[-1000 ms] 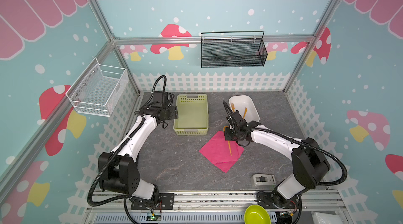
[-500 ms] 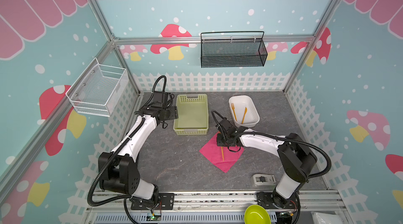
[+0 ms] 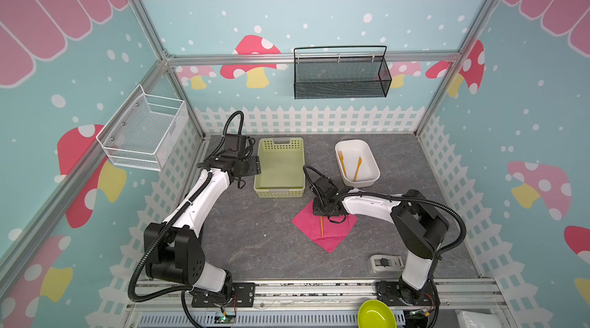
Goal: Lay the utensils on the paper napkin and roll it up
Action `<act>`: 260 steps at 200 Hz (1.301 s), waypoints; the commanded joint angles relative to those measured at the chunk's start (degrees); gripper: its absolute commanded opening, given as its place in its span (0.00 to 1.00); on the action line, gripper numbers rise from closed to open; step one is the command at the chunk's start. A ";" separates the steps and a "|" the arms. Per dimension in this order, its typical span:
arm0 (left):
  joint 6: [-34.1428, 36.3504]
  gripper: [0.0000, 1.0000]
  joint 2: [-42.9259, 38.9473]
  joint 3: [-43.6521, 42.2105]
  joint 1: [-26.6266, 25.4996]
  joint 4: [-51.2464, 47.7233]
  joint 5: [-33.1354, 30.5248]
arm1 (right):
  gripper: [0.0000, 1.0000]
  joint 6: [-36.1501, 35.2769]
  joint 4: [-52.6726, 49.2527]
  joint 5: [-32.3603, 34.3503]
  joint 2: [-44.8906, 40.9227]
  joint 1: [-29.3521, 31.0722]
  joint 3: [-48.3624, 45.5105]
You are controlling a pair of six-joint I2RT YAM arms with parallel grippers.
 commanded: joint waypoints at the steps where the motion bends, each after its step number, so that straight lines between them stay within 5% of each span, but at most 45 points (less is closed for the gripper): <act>1: -0.11 0.76 -0.70 -0.61 0.34 0.22 -0.64 | 0.03 1.78 0.11 1.16 1.25 0.43 1.73; 260: -0.32 0.77 0.18 -0.52 0.49 0.16 0.05 | 0.04 -0.31 -0.56 2.22 2.14 1.68 1.34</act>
